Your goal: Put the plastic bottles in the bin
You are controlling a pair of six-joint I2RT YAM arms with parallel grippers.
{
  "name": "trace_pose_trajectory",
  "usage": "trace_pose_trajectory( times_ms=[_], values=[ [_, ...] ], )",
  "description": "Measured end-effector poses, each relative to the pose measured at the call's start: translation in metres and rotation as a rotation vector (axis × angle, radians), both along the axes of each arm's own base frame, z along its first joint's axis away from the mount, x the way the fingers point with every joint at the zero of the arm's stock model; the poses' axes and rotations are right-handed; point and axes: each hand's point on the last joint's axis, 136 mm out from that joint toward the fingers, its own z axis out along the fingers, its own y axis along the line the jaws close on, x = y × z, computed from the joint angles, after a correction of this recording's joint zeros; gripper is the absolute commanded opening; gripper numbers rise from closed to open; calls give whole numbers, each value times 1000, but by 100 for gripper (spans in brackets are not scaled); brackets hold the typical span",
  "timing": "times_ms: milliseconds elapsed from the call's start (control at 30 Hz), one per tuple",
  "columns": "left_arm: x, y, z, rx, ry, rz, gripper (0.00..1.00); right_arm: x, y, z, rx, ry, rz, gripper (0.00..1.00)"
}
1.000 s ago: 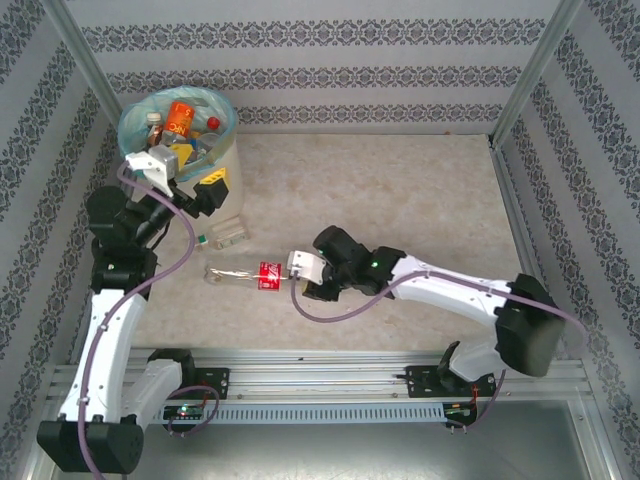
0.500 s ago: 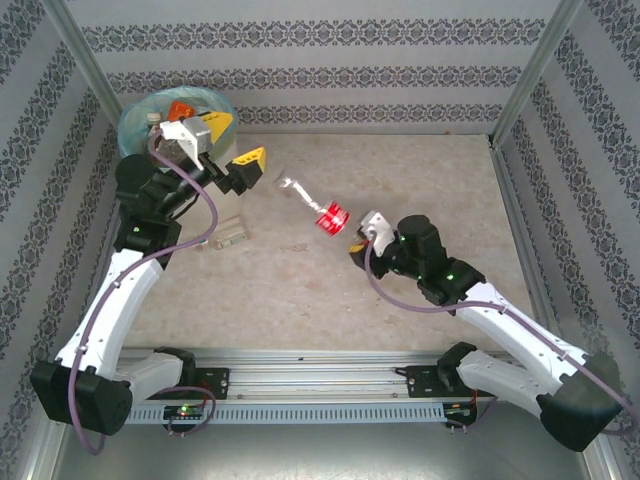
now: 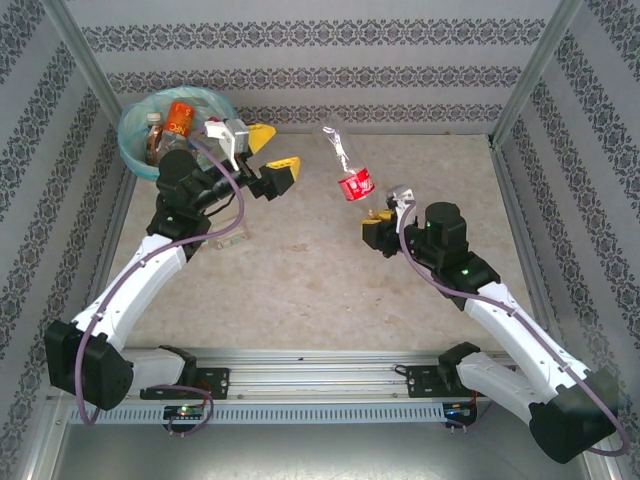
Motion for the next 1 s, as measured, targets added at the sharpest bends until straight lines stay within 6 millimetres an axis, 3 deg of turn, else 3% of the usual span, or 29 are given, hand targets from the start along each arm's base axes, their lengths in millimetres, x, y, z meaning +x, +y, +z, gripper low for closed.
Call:
trace_pose_trajectory(
  times_ms=[267, 500, 633, 833, 1000],
  values=[
    [-14, -22, 12, -90, -17, -184, 100, -11, 19, 49, 170, -80, 121, 0],
    [-24, -25, 16, -134, -23, -262, 100, -19, 30, 84, 274, -179, 204, 0],
    [-32, -26, 22, -153, -34, -300, 100, -21, 42, 86, 305, -177, 269, 0],
    [-41, -30, 23, -176, -22, -391, 97, -39, 78, 74, 298, -121, 431, 0],
    [-50, -34, 22, -192, 2, -478, 89, -46, 94, 71, 290, -99, 508, 0]
  ],
)
